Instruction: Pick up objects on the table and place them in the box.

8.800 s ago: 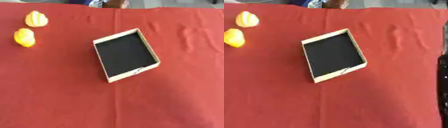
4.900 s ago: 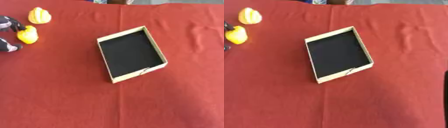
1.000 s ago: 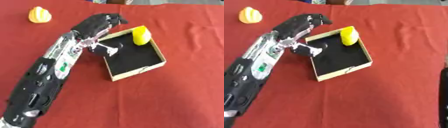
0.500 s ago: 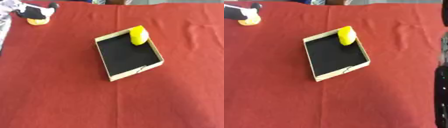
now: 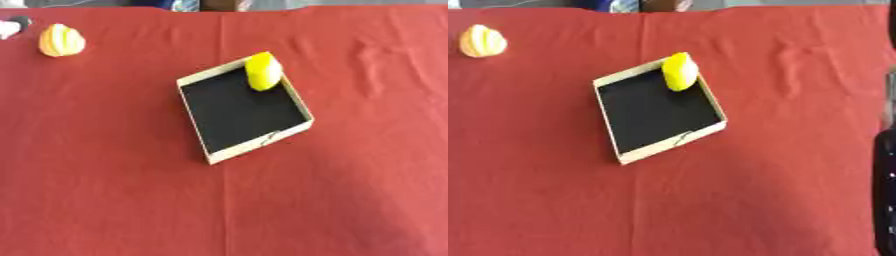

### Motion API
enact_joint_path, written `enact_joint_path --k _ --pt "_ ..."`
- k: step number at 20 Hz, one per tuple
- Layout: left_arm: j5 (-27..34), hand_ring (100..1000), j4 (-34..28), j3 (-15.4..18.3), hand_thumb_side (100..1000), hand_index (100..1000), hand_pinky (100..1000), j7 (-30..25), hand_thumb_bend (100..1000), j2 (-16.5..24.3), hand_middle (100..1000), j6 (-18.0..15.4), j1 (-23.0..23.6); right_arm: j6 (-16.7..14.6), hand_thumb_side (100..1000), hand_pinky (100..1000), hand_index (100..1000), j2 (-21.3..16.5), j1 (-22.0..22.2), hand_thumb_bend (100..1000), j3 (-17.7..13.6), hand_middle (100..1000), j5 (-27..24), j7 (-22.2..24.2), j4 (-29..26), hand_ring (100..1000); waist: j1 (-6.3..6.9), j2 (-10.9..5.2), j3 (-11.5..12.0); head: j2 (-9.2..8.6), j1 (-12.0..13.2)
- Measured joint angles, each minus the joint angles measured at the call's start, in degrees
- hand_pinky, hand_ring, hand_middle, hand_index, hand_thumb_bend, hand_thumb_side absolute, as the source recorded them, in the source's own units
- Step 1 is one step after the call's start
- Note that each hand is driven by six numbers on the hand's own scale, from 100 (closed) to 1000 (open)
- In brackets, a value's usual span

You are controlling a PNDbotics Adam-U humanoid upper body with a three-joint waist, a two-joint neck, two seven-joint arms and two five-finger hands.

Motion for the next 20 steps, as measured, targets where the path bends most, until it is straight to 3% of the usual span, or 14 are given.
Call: enact_joint_path --k 4,10,20 --pt "-2.1 930 3.6 1.3 100 938 913 -2.8 519 0.5 880 -1.5 -1.5 0.1 661 900 874 -0.1 0.0 100 0.0 790 0.0 0.1 0.0 954 0.66 0.02 -1.2 0.00 1.0" --pt "-5.3 923 7.9 3.6 100 936 909 -5.1 489 0.8 878 -1.8 -3.0 0.1 659 900 873 -0.2 0.5 100 -0.1 790 0.0 0.2 0.0 957 0.72 0.79 -2.3 -0.01 2.3" --pt "-5.0 922 9.6 4.2 100 930 908 -7.3 484 0.2 874 -3.0 -4.1 0.6 659 900 873 -0.1 0.2 100 -0.3 790 0.1 0.8 0.0 961 0.45 1.90 -3.6 -1.01 3.8"
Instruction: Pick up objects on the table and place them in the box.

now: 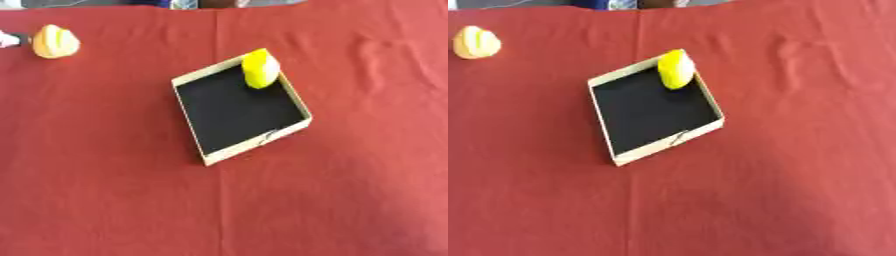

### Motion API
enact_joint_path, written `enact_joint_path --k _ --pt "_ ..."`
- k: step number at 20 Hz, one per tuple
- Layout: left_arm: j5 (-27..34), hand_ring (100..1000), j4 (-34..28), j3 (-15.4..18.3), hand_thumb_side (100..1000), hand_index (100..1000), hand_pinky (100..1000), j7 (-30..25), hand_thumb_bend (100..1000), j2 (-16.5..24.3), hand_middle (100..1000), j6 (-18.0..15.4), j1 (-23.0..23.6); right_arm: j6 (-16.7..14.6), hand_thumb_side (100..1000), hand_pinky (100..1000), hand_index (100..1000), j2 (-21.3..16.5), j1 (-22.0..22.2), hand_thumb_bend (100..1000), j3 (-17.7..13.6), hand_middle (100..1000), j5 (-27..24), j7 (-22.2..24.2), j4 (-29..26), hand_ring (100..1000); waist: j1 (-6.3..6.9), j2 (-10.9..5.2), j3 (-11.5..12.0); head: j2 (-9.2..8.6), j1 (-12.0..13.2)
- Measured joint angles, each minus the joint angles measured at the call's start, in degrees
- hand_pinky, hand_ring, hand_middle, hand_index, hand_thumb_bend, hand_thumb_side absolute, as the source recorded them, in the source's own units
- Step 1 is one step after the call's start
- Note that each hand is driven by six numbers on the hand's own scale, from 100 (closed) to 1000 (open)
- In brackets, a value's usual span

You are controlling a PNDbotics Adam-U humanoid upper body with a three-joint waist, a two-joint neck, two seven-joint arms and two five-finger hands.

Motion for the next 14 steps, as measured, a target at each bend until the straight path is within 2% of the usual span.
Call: enact_joint_path --k 8,14 --pt "-2.0 936 1.6 0.2 100 931 910 -1.9 514 -0.5 880 1.2 -0.9 0.6 660 901 873 0.1 -0.3 100 0.0 790 0.3 0.4 0.0 968 0.29 1.62 -0.7 -0.78 0.3" --pt "-5.0 939 2.8 1.8 100 928 909 -1.4 491 -0.5 883 3.3 -2.2 1.0 660 903 874 0.1 -0.4 100 0.0 788 0.3 1.1 0.0 973 0.58 3.11 -0.9 -2.01 1.1"
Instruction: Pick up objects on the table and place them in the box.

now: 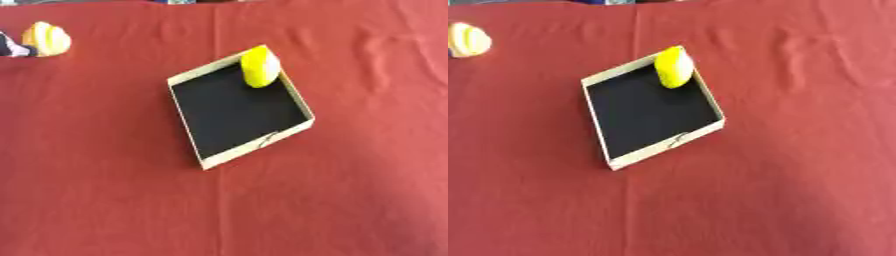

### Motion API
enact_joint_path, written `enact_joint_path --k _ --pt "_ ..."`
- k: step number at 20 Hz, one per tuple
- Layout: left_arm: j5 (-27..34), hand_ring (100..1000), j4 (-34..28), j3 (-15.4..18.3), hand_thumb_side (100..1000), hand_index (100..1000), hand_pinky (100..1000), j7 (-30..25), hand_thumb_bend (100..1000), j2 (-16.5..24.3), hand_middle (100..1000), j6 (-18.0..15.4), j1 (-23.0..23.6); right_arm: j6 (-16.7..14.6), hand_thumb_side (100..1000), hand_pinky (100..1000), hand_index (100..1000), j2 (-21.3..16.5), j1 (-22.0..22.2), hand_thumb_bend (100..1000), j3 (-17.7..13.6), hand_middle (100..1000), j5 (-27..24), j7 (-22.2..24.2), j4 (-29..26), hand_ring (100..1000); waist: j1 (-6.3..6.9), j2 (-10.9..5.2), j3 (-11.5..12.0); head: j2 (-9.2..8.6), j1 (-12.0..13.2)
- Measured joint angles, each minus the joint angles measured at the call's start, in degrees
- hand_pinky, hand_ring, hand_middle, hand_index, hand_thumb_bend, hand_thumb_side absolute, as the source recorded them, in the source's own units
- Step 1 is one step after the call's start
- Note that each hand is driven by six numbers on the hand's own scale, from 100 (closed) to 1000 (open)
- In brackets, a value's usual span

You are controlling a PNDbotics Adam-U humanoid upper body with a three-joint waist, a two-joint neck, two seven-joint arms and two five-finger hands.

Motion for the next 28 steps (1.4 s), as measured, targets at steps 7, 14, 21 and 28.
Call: enact_joint_path --k 7,14,21,28 --pt "-2.0 939 1.7 2.2 100 924 907 2.8 475 0.1 883 3.1 -0.2 0.3 660 904 874 0.0 -0.3 100 0.0 787 -0.1 0.8 0.0 978 0.38 1.71 -1.2 -1.55 2.5" --pt "-4.1 938 3.5 3.3 100 920 902 4.6 450 0.6 876 5.1 -0.6 0.5 661 904 874 0.0 -0.9 100 0.2 784 -0.3 1.7 0.0 982 0.42 3.60 -2.3 -3.03 5.0" --pt "-4.6 846 4.4 4.3 100 837 824 5.3 262 0.7 760 6.4 -0.7 1.0 662 905 874 0.0 -1.1 100 0.4 782 -0.6 2.3 0.0 985 0.16 4.69 -2.5 -3.77 6.3" --pt "-4.9 635 4.0 4.5 100 668 700 10.3 138 0.7 556 7.9 -0.7 1.5 664 905 874 0.5 -1.2 100 0.7 781 -0.8 2.8 0.0 986 0.01 4.97 -2.7 -4.03 6.6"
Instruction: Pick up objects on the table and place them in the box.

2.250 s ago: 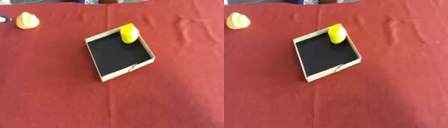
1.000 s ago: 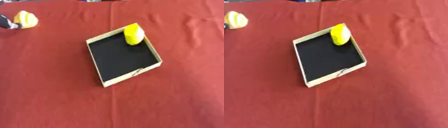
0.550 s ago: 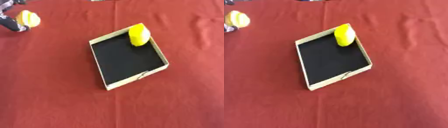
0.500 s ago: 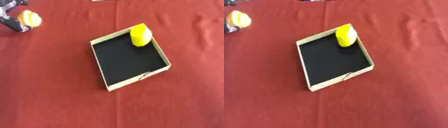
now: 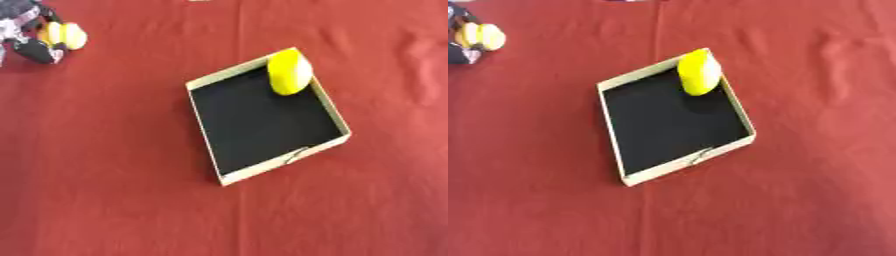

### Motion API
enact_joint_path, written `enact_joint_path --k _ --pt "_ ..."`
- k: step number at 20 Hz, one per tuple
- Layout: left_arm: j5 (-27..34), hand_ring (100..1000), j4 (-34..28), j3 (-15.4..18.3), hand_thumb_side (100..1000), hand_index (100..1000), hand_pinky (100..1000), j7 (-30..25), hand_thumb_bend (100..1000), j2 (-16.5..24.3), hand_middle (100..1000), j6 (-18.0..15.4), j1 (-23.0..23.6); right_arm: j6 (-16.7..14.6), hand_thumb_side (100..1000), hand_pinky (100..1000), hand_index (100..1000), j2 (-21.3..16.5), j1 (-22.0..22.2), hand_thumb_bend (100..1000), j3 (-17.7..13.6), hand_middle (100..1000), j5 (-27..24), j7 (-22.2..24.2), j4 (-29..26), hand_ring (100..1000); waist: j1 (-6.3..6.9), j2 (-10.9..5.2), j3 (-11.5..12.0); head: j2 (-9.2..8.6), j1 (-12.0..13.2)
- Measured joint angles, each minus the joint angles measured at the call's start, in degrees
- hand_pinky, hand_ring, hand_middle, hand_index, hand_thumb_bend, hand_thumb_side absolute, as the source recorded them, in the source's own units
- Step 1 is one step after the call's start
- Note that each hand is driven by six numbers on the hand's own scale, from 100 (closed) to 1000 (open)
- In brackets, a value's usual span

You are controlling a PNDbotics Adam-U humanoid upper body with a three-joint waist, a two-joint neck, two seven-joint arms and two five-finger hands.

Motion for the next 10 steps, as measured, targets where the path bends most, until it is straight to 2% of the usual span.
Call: enact_joint_path --k 5,10 --pt "0.2 614 -3.8 -1.4 100 660 685 4.5 119 0.0 546 -1.2 0.0 0.2 665 904 873 0.0 0.8 100 0.0 781 0.0 0.0 0.0 984 -0.02 -0.53 1.3 1.16 -0.8" --pt "3.3 612 -13.6 -6.3 100 656 682 4.1 153 0.0 543 -4.9 0.9 0.5 666 903 872 0.1 1.3 100 0.0 780 0.0 -0.3 0.0 978 -0.23 -3.47 2.6 2.78 -2.6"
